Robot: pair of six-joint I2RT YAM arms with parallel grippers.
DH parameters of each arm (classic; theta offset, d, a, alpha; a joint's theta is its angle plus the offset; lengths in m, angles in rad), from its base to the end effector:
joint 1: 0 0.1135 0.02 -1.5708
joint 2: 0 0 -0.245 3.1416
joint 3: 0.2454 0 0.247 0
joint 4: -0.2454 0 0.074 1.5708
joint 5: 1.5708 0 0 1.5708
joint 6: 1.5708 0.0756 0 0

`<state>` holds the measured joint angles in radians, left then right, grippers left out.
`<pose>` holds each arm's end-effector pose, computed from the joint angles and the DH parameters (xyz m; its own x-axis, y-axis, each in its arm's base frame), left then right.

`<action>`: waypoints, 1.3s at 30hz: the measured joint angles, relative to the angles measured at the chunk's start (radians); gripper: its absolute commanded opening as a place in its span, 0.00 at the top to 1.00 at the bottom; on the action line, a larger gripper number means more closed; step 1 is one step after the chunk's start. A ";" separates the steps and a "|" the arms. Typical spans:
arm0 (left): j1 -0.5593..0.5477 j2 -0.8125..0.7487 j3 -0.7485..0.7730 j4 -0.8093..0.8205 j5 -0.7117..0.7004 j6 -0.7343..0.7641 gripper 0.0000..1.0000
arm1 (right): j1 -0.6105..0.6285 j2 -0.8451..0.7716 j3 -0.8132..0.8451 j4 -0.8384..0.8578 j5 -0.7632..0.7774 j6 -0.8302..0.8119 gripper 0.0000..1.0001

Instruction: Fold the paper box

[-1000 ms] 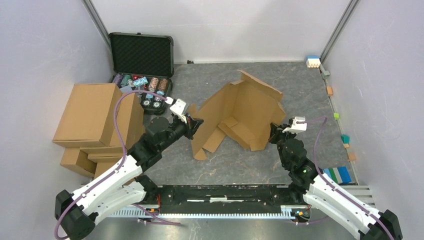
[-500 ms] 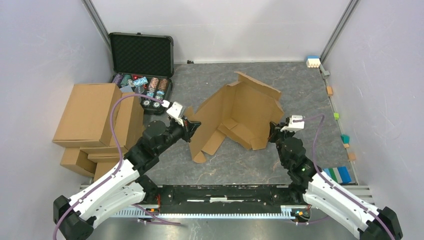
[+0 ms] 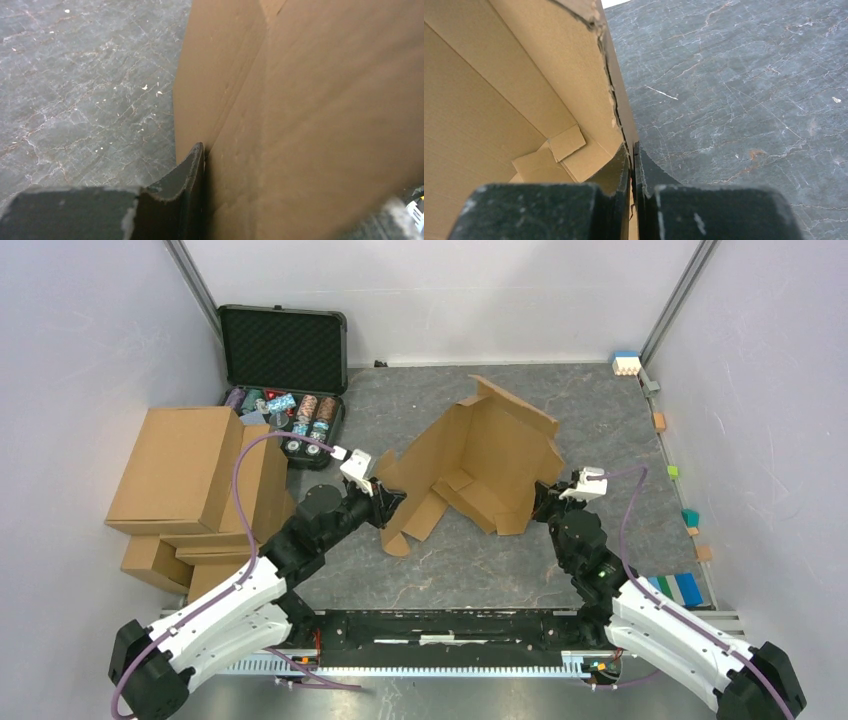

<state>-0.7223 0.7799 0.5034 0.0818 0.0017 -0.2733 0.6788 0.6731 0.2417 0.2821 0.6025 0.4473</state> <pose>0.1796 -0.1584 0.2492 -0.3185 -0.0790 -0.9446 0.5986 0.7559 -0.2651 0.1872 0.0960 0.2003 -0.1395 0.3454 -0.9280 -0.0231 0.9358 0.3517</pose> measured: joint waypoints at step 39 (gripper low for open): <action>0.000 0.079 -0.007 -0.003 -0.069 0.134 0.98 | -0.432 0.066 0.101 -0.053 -0.248 -0.198 0.12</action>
<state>-0.7227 0.8593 0.4961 0.0792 -0.0673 -0.1398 0.2470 0.7395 0.3431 0.2291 0.3542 0.2493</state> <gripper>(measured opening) 0.040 0.883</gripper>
